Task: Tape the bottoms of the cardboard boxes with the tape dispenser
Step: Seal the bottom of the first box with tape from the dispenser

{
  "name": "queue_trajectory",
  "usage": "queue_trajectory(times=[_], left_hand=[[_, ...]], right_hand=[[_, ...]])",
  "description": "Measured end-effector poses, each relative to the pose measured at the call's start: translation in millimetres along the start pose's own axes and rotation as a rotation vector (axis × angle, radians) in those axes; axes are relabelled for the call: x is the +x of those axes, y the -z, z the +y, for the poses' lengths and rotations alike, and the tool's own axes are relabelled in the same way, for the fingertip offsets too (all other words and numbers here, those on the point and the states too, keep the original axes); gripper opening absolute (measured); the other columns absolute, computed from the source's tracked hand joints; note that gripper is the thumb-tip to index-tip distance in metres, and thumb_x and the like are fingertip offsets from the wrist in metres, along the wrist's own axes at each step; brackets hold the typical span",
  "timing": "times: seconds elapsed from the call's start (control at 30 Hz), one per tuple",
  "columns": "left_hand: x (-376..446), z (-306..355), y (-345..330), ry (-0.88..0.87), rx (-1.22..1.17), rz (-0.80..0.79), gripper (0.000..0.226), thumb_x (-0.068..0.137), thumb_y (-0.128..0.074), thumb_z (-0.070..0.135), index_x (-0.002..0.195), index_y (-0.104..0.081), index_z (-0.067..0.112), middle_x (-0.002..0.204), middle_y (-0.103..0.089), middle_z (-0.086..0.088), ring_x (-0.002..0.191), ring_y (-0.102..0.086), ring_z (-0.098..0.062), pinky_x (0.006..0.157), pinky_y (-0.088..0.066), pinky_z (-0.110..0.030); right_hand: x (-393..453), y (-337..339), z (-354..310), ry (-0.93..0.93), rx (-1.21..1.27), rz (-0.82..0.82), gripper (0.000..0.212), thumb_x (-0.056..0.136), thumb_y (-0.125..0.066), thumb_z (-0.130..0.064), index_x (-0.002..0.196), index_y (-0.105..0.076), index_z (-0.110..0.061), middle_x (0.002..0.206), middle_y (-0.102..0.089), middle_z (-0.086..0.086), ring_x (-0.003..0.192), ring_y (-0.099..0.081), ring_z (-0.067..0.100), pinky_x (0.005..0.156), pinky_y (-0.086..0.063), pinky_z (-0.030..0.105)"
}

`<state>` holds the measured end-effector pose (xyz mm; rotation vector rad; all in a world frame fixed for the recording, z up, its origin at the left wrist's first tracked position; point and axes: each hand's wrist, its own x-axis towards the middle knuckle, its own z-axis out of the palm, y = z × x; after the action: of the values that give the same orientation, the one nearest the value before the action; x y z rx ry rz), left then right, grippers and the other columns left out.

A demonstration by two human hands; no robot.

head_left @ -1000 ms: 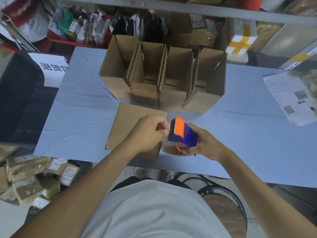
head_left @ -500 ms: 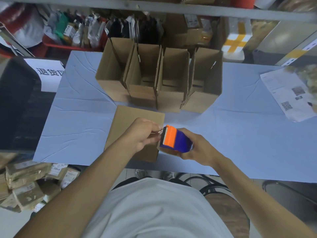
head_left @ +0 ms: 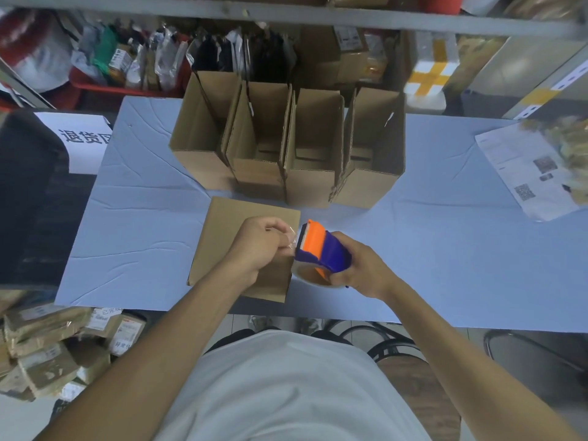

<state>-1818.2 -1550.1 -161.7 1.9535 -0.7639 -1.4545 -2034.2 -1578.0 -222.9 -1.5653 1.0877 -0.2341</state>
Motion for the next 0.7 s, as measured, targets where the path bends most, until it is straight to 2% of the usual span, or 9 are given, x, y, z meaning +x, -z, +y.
queue_trajectory(times=[0.07, 0.1, 0.17, 0.23, 0.37, 0.43, 0.5, 0.57, 0.7], left_hand=[[0.6, -0.6, 4.5, 0.041, -0.06, 0.002, 0.013, 0.089, -0.063, 0.0, 0.081, -0.069, 0.007, 0.081, -0.07, -0.006, 0.062, -0.069, -0.014, 0.039, -0.038, -0.01], [0.4, -2.8, 4.7, 0.03, -0.05, 0.002, 0.014, 0.089, -0.063, -0.001, 0.079, -0.069, 0.008, 0.079, -0.07, -0.005, 0.064, -0.069, -0.016, 0.041, -0.041, -0.011], [-0.9, -7.9, 3.7, -0.025, 0.022, 0.023, 0.015, 0.087, -0.065, 0.0, 0.077, -0.071, 0.009, 0.076, -0.071, -0.004, 0.064, -0.069, -0.015, 0.057, -0.054, -0.019], [0.1, -13.2, 5.1, -0.038, 0.028, 0.055, 0.014, 0.085, -0.067, 0.001, 0.077, -0.072, 0.01, 0.078, -0.073, -0.003, 0.064, -0.071, -0.016, 0.066, -0.056, -0.023], [8.4, -22.8, 13.5, 0.096, -0.062, 0.078, 0.012, 0.083, -0.068, -0.003, 0.076, -0.071, 0.005, 0.083, -0.073, -0.008, 0.053, -0.069, -0.012, 0.04, -0.039, -0.009], [9.9, -27.3, 17.1, 0.113, -0.034, 0.086, 0.013, 0.081, -0.067, -0.004, 0.073, -0.071, 0.005, 0.078, -0.071, -0.011, 0.048, -0.065, -0.009, 0.039, -0.037, -0.008], [14.1, -32.2, 27.1, 0.091, 0.008, 0.146, 0.018, 0.079, -0.069, 0.0, 0.066, -0.071, 0.012, 0.074, -0.072, -0.007, 0.053, -0.064, -0.014, 0.051, -0.045, -0.013], [19.0, -33.2, 40.2, 0.04, 0.07, 0.176, 0.017, 0.077, -0.074, 0.008, 0.062, -0.072, 0.015, 0.067, -0.073, 0.0, 0.06, -0.068, -0.016, 0.068, -0.052, -0.025], [27.6, -33.2, 44.7, -0.016, 0.231, 0.158, 0.012, 0.075, -0.076, 0.014, 0.064, -0.076, 0.02, 0.069, -0.074, 0.005, 0.078, -0.071, -0.017, 0.079, -0.057, -0.032]], right_hand=[[-0.8, 1.4, -1.4, 0.037, -0.054, -0.006, 0.073, 0.068, -0.083, -0.008, 0.113, -0.05, -0.054, 0.104, -0.062, -0.026, 0.098, -0.06, -0.001, 0.068, -0.051, 0.013], [-1.4, 2.6, -2.8, 0.043, -0.082, -0.024, 0.073, 0.069, -0.083, -0.009, 0.113, -0.048, -0.055, 0.104, -0.061, -0.027, 0.098, -0.059, -0.001, 0.069, -0.05, 0.011], [-1.5, 5.3, -5.7, 0.023, -0.097, -0.077, 0.067, 0.07, -0.083, -0.013, 0.115, -0.05, -0.05, 0.1, -0.062, -0.026, 0.093, -0.061, -0.002, 0.066, -0.05, 0.012], [-3.4, 6.4, -7.9, 0.015, -0.082, -0.097, 0.06, 0.069, -0.083, -0.02, 0.116, -0.054, -0.043, 0.097, -0.064, -0.023, 0.087, -0.063, 0.0, 0.064, -0.05, 0.014], [-12.4, 0.8, -16.4, 0.094, -0.216, -0.006, 0.058, 0.073, -0.082, -0.054, 0.121, -0.053, -0.041, 0.098, -0.065, -0.019, 0.086, -0.064, 0.007, 0.07, -0.052, 0.017], [-17.7, 1.8, -15.9, 0.141, -0.302, 0.031, 0.057, 0.073, -0.078, -0.06, 0.121, -0.052, -0.043, 0.096, -0.064, -0.021, 0.085, -0.062, 0.006, 0.07, -0.05, 0.015], [-24.2, 10.2, -8.2, 0.148, -0.402, 0.035, 0.053, 0.075, -0.078, -0.055, 0.119, -0.051, -0.044, 0.093, -0.064, -0.023, 0.084, -0.061, 0.004, 0.07, -0.049, 0.016], [-29.6, 21.4, 0.5, 0.119, -0.467, 0.046, 0.051, 0.074, -0.079, -0.049, 0.117, -0.052, -0.044, 0.089, -0.064, -0.022, 0.08, -0.06, 0.003, 0.069, -0.05, 0.02], [-22.2, 31.4, 9.6, 0.078, -0.547, 0.022, 0.05, 0.073, -0.079, -0.049, 0.114, -0.052, -0.041, 0.087, -0.064, -0.022, 0.077, -0.059, 0.0, 0.066, -0.05, 0.021]])
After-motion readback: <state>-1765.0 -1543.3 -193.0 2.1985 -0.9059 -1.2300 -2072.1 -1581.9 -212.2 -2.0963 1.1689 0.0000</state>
